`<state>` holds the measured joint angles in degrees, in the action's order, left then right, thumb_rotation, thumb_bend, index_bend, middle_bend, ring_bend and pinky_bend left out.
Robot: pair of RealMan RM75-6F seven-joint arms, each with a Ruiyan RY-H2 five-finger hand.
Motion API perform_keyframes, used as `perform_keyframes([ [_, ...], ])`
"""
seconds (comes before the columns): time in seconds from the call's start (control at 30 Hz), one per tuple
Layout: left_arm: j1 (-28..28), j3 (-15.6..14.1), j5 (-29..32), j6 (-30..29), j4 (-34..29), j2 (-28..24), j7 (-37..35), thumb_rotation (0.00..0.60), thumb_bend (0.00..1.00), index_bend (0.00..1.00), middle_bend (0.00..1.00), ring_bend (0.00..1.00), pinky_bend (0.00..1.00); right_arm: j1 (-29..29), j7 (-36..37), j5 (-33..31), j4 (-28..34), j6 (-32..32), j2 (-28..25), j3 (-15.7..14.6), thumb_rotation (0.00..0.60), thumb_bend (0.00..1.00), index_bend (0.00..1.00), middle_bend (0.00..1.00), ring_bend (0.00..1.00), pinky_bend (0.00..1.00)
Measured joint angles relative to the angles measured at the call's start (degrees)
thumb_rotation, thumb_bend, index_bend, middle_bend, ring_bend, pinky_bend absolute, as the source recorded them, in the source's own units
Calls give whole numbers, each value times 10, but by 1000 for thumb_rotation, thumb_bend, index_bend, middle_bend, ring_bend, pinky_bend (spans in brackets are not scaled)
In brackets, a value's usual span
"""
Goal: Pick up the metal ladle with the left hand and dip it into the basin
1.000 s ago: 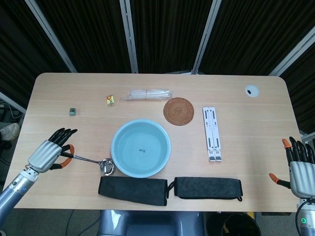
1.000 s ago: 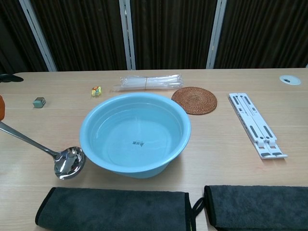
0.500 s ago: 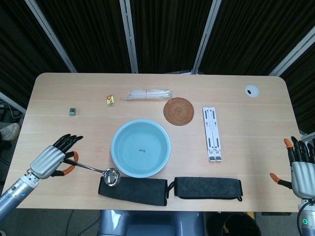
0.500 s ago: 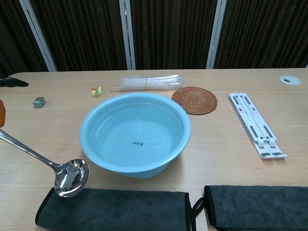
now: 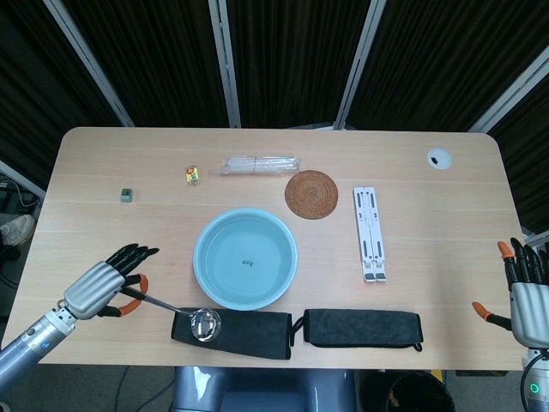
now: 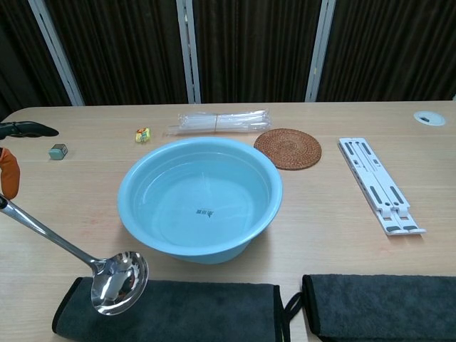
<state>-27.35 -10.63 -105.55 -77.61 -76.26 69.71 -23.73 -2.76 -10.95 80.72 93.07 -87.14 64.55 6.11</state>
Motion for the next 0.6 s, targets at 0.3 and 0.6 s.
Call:
perform_keyframes([
  [0.3,-3,16,-3,-36,-24,-27,-19,600,845,852,0,0,0,1,1,2,3,-1,-1,-1,469,0,0,0,0,0],
  [0.6,0,32,23,-30,-10,-25,-15,600,842,855,0,0,0,2,1,7,5,-4,-2,-2,470,0,0,0,0,0],
])
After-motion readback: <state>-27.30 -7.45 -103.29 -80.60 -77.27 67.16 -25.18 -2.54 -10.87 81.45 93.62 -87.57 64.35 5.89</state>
